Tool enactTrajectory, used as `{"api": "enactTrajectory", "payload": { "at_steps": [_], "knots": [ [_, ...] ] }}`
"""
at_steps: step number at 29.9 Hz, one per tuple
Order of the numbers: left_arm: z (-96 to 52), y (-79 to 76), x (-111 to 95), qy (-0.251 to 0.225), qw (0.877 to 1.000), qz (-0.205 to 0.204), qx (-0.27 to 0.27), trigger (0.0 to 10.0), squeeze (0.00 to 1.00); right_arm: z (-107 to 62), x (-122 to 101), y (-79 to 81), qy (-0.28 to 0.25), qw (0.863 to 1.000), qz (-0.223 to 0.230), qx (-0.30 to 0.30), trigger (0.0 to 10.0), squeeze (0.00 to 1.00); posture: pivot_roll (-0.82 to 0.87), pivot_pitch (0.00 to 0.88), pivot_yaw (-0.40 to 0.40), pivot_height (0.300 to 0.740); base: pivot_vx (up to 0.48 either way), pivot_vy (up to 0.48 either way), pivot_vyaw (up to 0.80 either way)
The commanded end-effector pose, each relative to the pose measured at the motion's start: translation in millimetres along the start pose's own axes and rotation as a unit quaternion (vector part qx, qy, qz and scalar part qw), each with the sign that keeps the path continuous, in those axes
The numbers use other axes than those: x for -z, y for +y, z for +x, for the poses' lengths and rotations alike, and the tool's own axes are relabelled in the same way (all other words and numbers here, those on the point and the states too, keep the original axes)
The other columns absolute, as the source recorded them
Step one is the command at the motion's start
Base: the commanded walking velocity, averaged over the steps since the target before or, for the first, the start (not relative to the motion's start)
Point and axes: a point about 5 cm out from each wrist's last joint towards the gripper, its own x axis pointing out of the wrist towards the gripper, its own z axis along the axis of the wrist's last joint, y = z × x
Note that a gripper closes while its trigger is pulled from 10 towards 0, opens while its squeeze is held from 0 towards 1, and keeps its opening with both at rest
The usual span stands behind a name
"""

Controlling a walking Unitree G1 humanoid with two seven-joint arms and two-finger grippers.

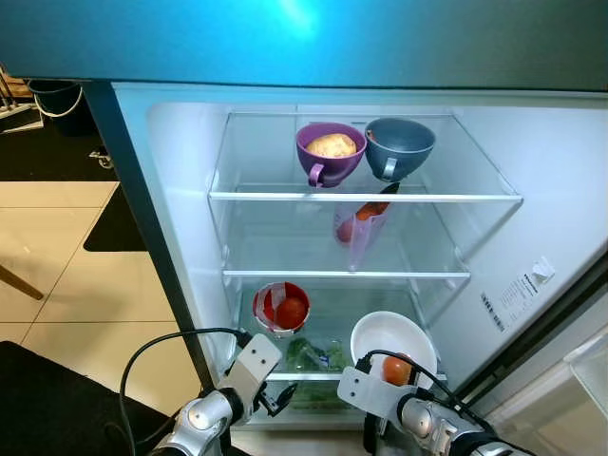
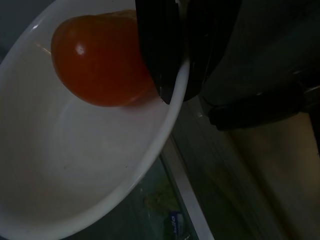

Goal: Restocking fridge

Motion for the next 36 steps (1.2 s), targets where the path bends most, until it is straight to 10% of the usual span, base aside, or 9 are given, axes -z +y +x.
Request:
{"api": "enactTrajectory", "payload": {
  "at_steps": [1,36],
  "knots": [
    [4.5,-4.4,-5,-0.009,1.0,0.012,0.014,10.0,0.0,-0.1,1,-3.6,0.0,1.0,-0.005,0.003,10.0,0.0,0.07,0.0,-0.031,0.496,0.0,0.0,0.0],
    [-7.6,-4.3,-6,-0.059,0.996,0.028,-0.058,10.0,0.0,4.5,-33,-59.5,-0.033,0.997,-0.052,0.044,10.0,0.0,0.12,0.176,-0.017,0.426,0.0,0.0,0.0]
  ]
}}
